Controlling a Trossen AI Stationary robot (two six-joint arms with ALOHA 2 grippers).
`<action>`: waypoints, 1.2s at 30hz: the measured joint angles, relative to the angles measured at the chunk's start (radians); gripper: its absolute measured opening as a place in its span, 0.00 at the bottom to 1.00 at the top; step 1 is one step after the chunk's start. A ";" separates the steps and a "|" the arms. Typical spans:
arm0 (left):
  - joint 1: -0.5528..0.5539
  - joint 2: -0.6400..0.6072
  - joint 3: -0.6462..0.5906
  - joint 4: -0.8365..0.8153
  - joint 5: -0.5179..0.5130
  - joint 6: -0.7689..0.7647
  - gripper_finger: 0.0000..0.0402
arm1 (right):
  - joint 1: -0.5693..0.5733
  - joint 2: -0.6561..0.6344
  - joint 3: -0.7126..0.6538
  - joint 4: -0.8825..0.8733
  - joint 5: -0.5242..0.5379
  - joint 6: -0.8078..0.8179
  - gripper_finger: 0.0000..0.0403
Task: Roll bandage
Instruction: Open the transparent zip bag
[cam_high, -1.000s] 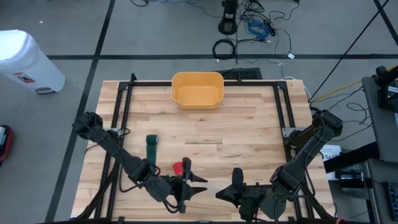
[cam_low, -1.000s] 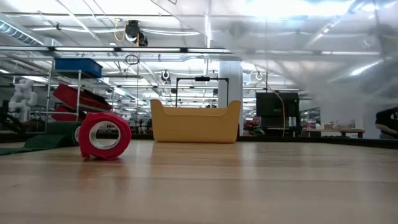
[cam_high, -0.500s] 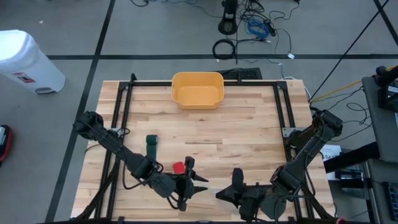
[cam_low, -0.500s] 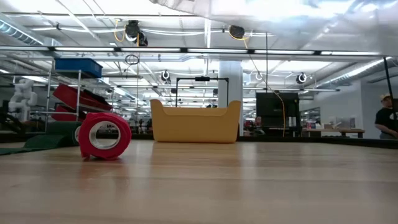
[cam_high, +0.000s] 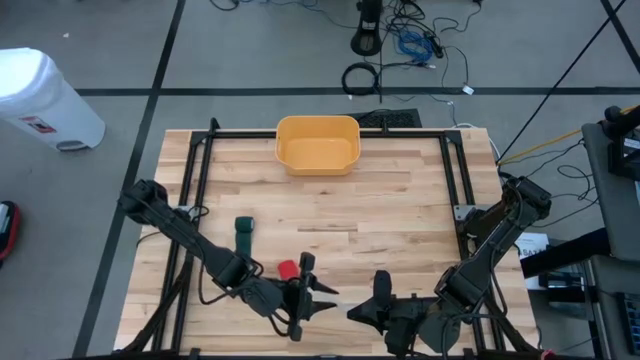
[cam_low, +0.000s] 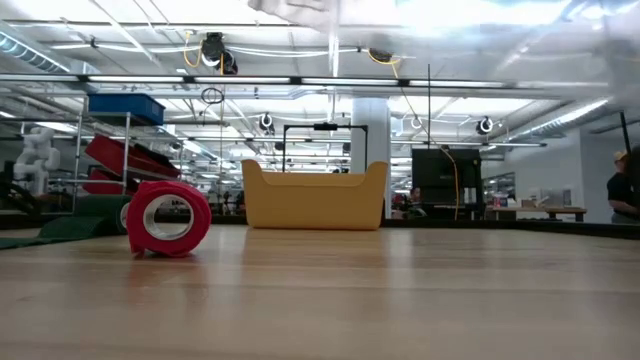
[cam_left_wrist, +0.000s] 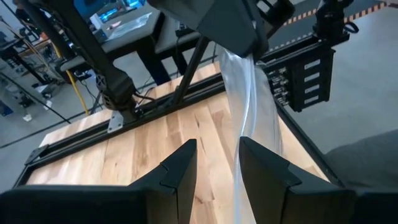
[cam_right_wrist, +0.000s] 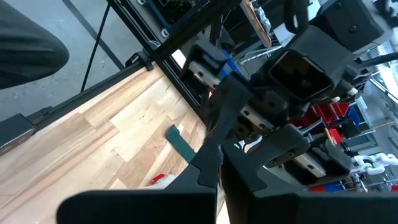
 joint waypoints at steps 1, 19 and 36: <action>0.002 0.009 0.000 0.012 0.001 0.002 0.32 | 0.000 0.000 0.000 0.000 0.000 0.000 0.00; 0.018 0.030 0.000 0.052 0.003 0.036 0.29 | 0.000 0.000 0.000 0.001 0.000 -0.007 0.00; 0.022 0.051 0.000 0.067 -0.005 0.105 0.02 | 0.003 0.000 0.000 -0.003 0.044 0.007 0.01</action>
